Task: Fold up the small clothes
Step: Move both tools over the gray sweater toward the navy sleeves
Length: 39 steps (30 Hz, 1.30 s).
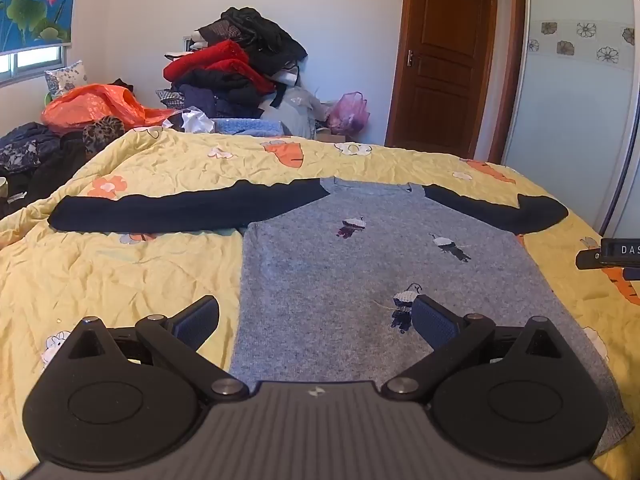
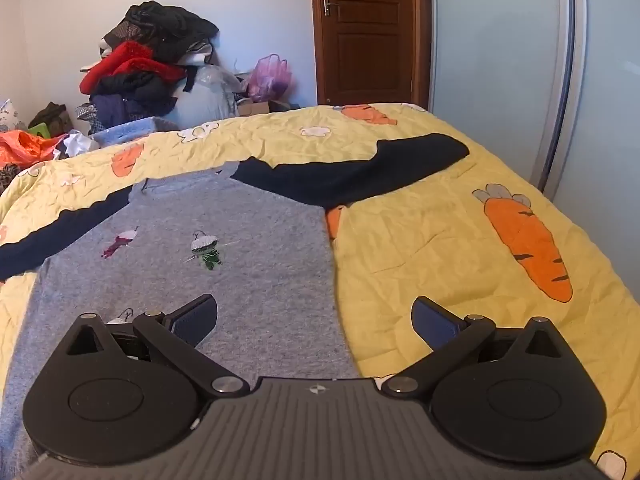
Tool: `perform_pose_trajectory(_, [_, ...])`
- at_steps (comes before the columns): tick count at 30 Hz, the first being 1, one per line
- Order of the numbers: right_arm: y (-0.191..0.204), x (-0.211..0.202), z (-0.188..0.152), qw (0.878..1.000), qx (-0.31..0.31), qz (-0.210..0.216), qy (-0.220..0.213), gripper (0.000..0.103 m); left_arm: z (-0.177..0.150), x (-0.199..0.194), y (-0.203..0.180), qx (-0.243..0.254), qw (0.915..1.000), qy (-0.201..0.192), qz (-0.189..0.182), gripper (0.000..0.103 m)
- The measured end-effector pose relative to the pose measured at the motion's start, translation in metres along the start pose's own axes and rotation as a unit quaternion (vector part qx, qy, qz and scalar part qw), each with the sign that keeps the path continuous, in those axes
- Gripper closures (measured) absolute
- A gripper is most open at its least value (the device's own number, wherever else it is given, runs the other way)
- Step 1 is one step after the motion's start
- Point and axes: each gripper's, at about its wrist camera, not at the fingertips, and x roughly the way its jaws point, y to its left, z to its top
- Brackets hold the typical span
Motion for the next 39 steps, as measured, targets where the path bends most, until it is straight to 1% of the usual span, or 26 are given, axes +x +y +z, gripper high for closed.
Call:
perform_pose_trajectory(3, [0.003, -0.002, -0.001, 1.0, -0.001, -0.011, -0.004, 0.0, -0.001, 0.001, -0.002, 0.004, 1.0, -0.002, 0.002, 0.0])
perform_pose_trajectory(5, [-0.001, 0.001, 0.0, 1.0, 0.015, 0.008, 0.012, 0.0, -0.002, 0.002, -0.003, 0.003, 1.0, -0.001, 0.002, 0.0])
perform_pose_trajectory(7, [0.002, 0.004, 0.002, 1.0, 0.013, 0.0, 0.018, 0.0, -0.002, 0.003, -0.004, -0.001, 1.0, 0.0, 0.001, 0.0])
perform_pose_trajectory(8, [0.001, 0.008, 0.002, 1.0, 0.014, -0.004, 0.022, 0.0, 0.002, 0.0, 0.002, -0.003, 1.0, 0.0, 0.0, 0.0])
perform_pose_trajectory(10, [0.002, 0.013, 0.003, 0.999, 0.014, -0.013, 0.039, 0.0, 0.005, -0.002, 0.008, -0.005, 1.0, 0.001, -0.003, 0.0])
perform_pose_trajectory(12, [0.002, 0.021, 0.003, 0.997, 0.011, -0.018, 0.068, 0.0, 0.004, -0.004, 0.006, -0.002, 1.0, -0.002, -0.001, 0.0])
perform_pose_trajectory(13, [0.001, 0.023, 0.0, 0.997, 0.009, -0.018, 0.072, 0.0, 0.006, -0.006, 0.007, -0.002, 1.0, -0.002, -0.002, 0.0])
perform_pose_trajectory(15, [0.0, 0.02, -0.004, 0.998, 0.008, -0.019, 0.056, 0.0, 0.007, -0.006, 0.007, 0.0, 1.0, -0.003, -0.001, 0.0])
perform_pose_trajectory(16, [-0.001, 0.018, -0.005, 0.999, 0.008, -0.019, 0.05, 0.0, 0.003, -0.003, 0.001, 0.005, 1.0, -0.007, 0.003, 0.0])
perform_pose_trajectory(20, [-0.004, 0.016, -0.003, 0.999, 0.006, -0.003, 0.038, 0.001, 0.003, -0.002, 0.001, 0.005, 0.9999, -0.009, 0.004, 0.0])
perform_pose_trajectory(24, [-0.003, 0.02, -0.003, 0.999, -0.007, -0.01, 0.042, 0.005, 0.004, -0.002, 0.0, 0.007, 0.9999, -0.012, 0.003, 0.0])
perform_pose_trajectory(27, [-0.007, 0.022, -0.005, 0.999, 0.006, -0.007, 0.05, 0.005, 0.004, -0.004, -0.001, 0.01, 0.9998, -0.015, 0.003, 0.0])
perform_pose_trajectory(30, [-0.011, 0.021, -0.008, 0.999, 0.02, -0.004, 0.047, 0.005, 0.003, -0.005, -0.002, 0.01, 0.9998, -0.016, 0.004, 0.0])
perform_pose_trajectory(39, [-0.014, 0.02, -0.009, 0.999, 0.025, -0.006, 0.044, 0.005, 0.002, -0.007, -0.002, 0.006, 0.9999, -0.014, 0.005, 0.0])
